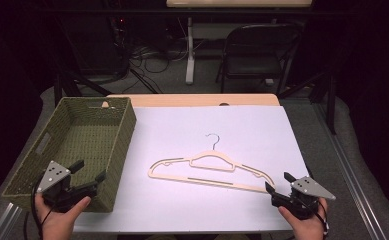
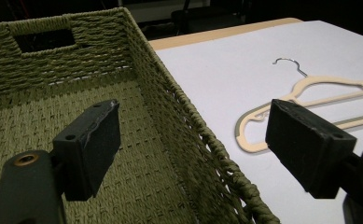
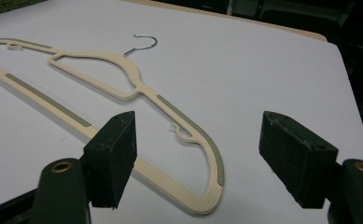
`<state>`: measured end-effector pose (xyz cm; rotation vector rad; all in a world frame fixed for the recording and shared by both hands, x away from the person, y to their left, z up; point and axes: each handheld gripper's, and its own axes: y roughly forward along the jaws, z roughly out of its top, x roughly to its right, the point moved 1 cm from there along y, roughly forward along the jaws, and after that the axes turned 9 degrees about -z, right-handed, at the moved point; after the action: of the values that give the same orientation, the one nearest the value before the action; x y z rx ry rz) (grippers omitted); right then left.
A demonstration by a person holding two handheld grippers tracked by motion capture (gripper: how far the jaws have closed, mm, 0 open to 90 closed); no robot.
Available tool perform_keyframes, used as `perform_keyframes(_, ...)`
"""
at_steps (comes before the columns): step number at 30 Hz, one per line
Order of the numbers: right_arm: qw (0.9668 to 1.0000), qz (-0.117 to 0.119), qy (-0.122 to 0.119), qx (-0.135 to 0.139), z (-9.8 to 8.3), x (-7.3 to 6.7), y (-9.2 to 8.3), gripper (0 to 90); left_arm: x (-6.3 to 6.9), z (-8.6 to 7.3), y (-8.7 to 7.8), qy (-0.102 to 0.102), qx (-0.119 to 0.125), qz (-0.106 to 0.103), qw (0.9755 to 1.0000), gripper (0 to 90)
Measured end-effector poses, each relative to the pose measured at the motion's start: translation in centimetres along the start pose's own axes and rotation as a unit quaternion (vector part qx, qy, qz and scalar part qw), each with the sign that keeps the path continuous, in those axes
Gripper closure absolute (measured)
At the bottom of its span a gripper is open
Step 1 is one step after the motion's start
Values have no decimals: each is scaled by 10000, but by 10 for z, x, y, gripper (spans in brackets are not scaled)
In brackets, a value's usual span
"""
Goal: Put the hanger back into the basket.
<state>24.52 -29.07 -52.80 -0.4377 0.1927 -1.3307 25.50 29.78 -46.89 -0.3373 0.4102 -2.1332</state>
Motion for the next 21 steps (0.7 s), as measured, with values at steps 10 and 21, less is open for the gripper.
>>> perform_keyframes(10, 9995, 146, -173, -223, 1, -3, 3, 284, 1, 0, -1, 1, 22, -15, 10000, 179)
perform_keyframes(21, 9990, 233, -204, -320, 8, -5, 6, 290, 1, 1, -3, 15, 31, -39, 10000, 179)
